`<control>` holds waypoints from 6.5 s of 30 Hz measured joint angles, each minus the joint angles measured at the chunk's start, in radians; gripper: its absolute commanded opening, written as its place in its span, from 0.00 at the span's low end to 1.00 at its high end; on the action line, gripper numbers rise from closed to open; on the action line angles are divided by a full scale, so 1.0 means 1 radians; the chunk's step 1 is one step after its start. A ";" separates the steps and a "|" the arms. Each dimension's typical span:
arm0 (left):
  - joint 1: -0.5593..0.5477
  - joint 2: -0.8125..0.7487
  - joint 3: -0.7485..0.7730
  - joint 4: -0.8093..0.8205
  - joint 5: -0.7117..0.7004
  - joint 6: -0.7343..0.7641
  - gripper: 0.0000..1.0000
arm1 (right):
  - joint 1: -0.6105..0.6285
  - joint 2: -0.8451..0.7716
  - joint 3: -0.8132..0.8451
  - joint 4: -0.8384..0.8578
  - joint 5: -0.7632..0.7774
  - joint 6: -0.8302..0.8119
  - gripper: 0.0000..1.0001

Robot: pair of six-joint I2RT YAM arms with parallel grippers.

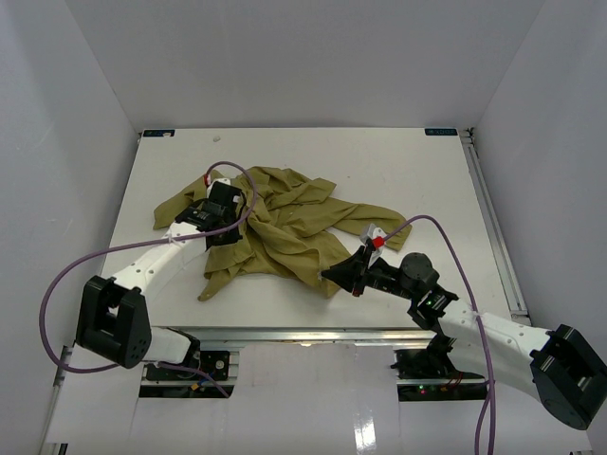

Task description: Zip up the jacket

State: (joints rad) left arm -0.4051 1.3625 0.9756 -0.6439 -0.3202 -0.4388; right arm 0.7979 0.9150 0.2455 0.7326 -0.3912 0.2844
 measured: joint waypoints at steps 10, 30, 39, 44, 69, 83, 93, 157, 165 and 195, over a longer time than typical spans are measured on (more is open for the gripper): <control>-0.056 0.042 0.000 0.046 0.261 0.112 0.38 | -0.003 -0.008 -0.001 -0.001 0.000 0.000 0.08; -0.103 0.182 0.002 -0.006 0.159 0.142 0.27 | -0.006 -0.028 -0.014 -0.004 0.000 0.000 0.08; -0.122 0.188 0.003 -0.031 0.104 0.141 0.31 | -0.006 -0.033 -0.014 -0.005 0.000 0.000 0.08; -0.130 0.221 0.014 -0.046 0.062 0.128 0.02 | -0.006 -0.039 -0.014 -0.005 0.000 0.001 0.08; 0.241 -0.191 0.008 -0.087 -0.397 0.069 0.04 | -0.012 -0.049 -0.015 -0.005 -0.001 0.006 0.08; 0.388 -0.209 0.010 -0.080 -0.173 0.121 0.54 | -0.012 -0.055 -0.015 -0.005 0.000 0.015 0.08; 0.253 -0.174 0.046 -0.067 0.265 0.241 0.51 | -0.012 -0.050 -0.015 -0.005 -0.001 0.017 0.08; 0.126 0.081 0.065 0.069 0.385 0.110 0.47 | -0.019 -0.044 -0.032 -0.021 0.000 0.019 0.08; 0.126 0.090 0.013 0.044 0.461 0.189 0.43 | -0.019 -0.045 -0.032 -0.021 -0.004 0.019 0.08; 0.126 0.278 -0.021 0.030 0.485 0.193 0.48 | -0.019 -0.086 -0.032 -0.027 -0.004 0.022 0.08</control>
State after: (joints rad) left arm -0.2790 1.6404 0.9549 -0.6140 0.1643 -0.2456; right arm 0.7784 0.8293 0.2131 0.7054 -0.3954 0.3065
